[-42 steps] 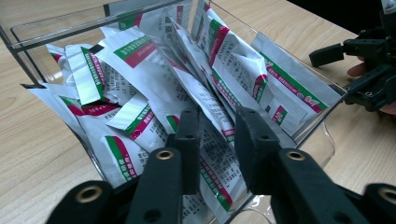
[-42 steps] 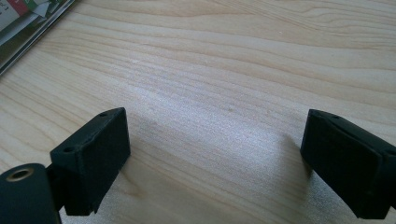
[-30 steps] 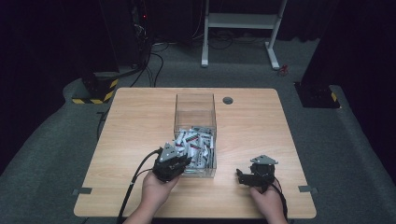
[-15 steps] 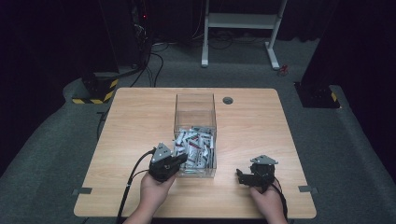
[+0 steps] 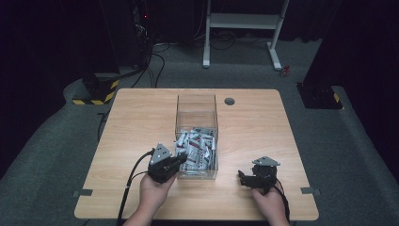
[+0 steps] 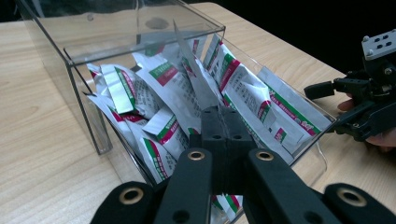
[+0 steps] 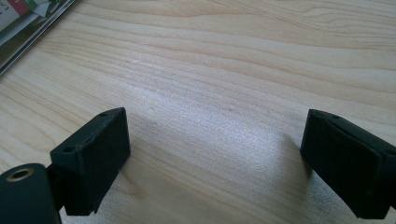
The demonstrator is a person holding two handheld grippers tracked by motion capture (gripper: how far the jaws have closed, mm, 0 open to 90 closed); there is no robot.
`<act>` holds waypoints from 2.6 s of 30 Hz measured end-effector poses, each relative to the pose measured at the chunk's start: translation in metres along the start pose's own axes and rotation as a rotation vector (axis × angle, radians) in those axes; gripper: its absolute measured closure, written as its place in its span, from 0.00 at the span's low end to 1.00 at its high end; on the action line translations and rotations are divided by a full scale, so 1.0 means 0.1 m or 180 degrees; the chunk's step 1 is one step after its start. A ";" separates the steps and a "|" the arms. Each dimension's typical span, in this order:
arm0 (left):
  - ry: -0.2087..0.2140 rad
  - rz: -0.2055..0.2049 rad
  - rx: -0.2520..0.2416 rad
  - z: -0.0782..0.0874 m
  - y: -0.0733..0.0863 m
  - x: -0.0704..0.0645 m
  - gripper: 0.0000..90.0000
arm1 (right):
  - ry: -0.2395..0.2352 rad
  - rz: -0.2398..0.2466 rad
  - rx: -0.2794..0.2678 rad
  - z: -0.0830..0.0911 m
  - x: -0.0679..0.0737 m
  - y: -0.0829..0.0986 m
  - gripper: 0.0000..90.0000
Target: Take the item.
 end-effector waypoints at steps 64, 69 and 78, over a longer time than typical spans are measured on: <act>-0.0324 -0.0180 -0.0397 0.55 -0.21 0.22 1.00 | 0.0000 -0.0002 0.0001 0.00 0.00 0.00 0.09; -0.0341 -0.0148 -0.0421 0.60 -0.19 0.25 1.00 | 0.0001 0.0000 -0.0001 0.00 0.00 0.00 0.09; -0.0422 -0.0127 -0.0414 0.71 -0.13 0.33 1.00 | 0.0001 -0.0001 0.0000 0.00 0.00 0.00 0.09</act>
Point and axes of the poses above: each handheld gripper's, and its own axes: z roughly backward along the jaws, y roughly out of its underside, x roughly to its left, the point moved 6 cm from there along -z, roughly forward along the jaws, and after that the axes turned 15 degrees about -z, right-handed, at the moved point
